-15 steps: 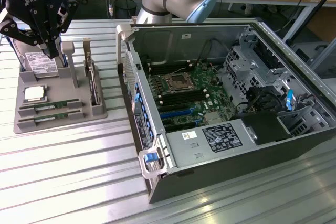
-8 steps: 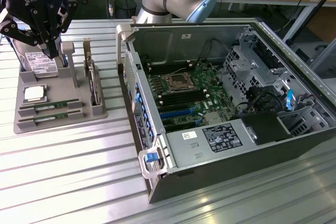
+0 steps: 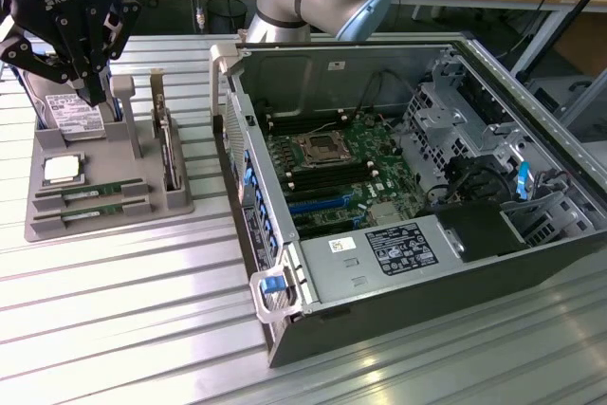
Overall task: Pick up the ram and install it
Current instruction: 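Pick up the ram and move it above insertion slot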
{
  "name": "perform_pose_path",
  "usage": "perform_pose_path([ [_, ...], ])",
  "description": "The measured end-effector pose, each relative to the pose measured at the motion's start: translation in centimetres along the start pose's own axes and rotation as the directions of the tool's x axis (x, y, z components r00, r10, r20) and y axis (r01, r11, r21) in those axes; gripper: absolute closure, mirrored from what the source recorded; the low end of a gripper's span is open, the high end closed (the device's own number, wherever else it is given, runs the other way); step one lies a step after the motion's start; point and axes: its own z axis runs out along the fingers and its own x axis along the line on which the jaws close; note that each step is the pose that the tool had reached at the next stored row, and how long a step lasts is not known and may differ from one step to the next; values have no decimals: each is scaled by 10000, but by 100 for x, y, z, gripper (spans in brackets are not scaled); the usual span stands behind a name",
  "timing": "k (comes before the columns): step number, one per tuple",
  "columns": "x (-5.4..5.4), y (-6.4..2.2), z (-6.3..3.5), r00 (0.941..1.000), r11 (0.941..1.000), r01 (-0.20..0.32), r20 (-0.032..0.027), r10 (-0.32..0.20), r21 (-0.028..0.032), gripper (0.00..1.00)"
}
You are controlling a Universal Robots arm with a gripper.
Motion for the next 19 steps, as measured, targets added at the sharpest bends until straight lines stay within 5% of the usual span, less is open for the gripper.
perform_pose_path([
  [19, 0, 0, 0, 9995, 9995, 330, -13, -330, -8, 90],
])
